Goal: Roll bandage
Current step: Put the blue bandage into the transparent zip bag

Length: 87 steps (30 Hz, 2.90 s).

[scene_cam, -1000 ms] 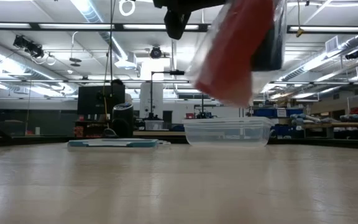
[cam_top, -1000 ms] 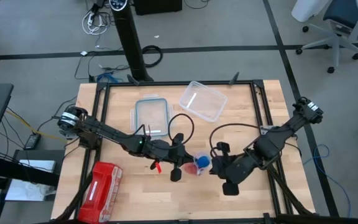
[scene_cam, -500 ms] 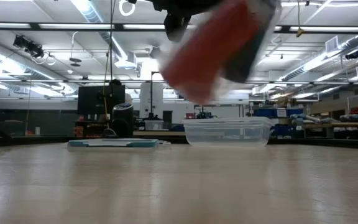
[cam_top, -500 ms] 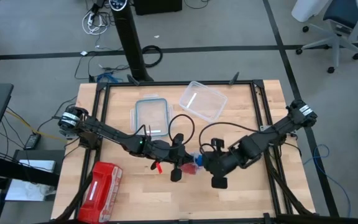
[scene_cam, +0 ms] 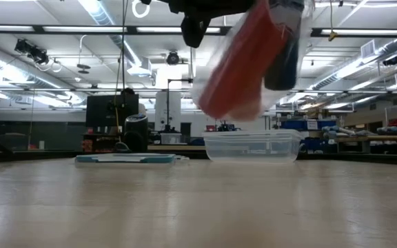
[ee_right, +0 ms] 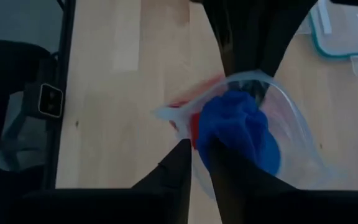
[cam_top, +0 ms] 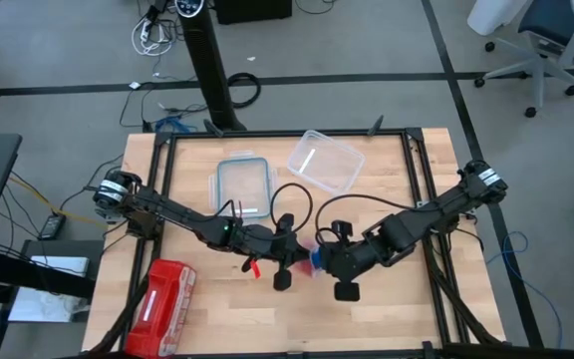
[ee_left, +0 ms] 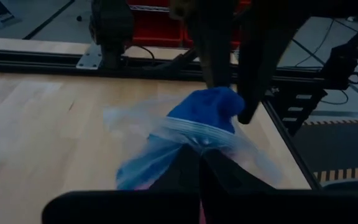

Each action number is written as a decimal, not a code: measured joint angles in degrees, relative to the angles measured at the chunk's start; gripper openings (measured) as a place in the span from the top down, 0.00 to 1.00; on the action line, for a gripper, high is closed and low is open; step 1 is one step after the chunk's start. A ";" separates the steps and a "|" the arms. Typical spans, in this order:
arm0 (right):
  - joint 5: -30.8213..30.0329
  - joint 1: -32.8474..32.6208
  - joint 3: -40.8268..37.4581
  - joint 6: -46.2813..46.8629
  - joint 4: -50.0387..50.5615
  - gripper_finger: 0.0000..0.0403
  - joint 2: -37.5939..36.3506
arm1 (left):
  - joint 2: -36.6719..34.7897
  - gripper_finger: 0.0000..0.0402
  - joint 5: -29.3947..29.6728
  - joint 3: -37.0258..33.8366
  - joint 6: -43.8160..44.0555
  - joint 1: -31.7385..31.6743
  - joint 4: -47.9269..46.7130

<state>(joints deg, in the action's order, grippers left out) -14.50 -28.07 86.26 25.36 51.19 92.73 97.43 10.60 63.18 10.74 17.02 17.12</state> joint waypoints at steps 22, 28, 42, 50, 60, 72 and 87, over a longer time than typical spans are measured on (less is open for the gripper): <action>-2.68 -0.25 -1.44 -3.47 -2.41 0.99 -0.64 | 0.00 1.00 -0.75 0.00 -0.11 0.04 5.71; -1.93 -0.44 -1.46 -3.14 -0.06 0.98 -1.03 | 0.00 1.00 -1.11 0.00 -0.02 0.09 5.36; -1.22 -3.77 4.38 4.89 9.87 0.94 -3.59 | 0.00 1.00 -1.47 0.04 0.11 0.55 2.82; -4.33 -6.15 4.39 8.87 12.89 0.94 -3.91 | 0.00 1.00 -1.23 0.07 0.26 0.77 2.78; -6.24 -7.29 1.58 10.02 11.90 0.93 -3.89 | 0.00 1.00 -1.04 0.07 0.15 0.76 2.76; -9.89 -7.54 -2.60 10.68 8.01 0.92 -3.87 | 0.00 1.00 -0.95 0.07 0.32 0.76 2.71; -10.89 -6.85 -10.40 9.58 -1.74 0.82 -3.76 | 4.31 1.00 1.72 0.06 1.66 1.55 4.16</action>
<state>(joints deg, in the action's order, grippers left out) -25.39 -34.93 75.85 34.94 49.45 88.97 101.73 12.32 63.24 12.40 18.57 21.28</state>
